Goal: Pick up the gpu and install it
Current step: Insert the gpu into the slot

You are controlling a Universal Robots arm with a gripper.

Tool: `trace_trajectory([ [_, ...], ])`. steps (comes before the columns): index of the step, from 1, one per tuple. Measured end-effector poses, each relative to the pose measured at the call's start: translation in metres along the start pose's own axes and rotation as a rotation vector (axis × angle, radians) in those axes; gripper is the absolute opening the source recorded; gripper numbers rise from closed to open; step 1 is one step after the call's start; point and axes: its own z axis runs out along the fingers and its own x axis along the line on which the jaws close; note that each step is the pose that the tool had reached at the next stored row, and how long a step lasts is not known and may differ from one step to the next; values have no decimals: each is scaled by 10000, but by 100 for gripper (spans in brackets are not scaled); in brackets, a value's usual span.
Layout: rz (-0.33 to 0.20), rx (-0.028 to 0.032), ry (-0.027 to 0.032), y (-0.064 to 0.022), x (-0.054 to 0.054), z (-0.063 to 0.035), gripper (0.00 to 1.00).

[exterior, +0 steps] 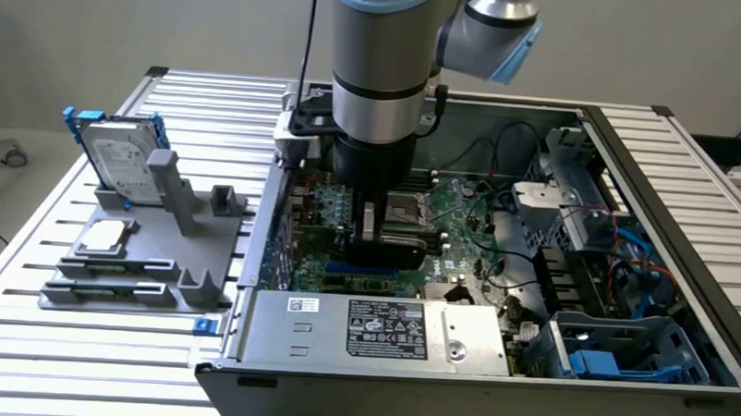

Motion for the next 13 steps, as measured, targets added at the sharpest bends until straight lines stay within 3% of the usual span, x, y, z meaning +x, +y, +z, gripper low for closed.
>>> trace_trajectory([
  [5,-86,-2,-41,1,1,12,27],
  [10,-84,-10,-118,1,0,34,27],
  [13,-83,-22,-126,1,1,40,27],
])
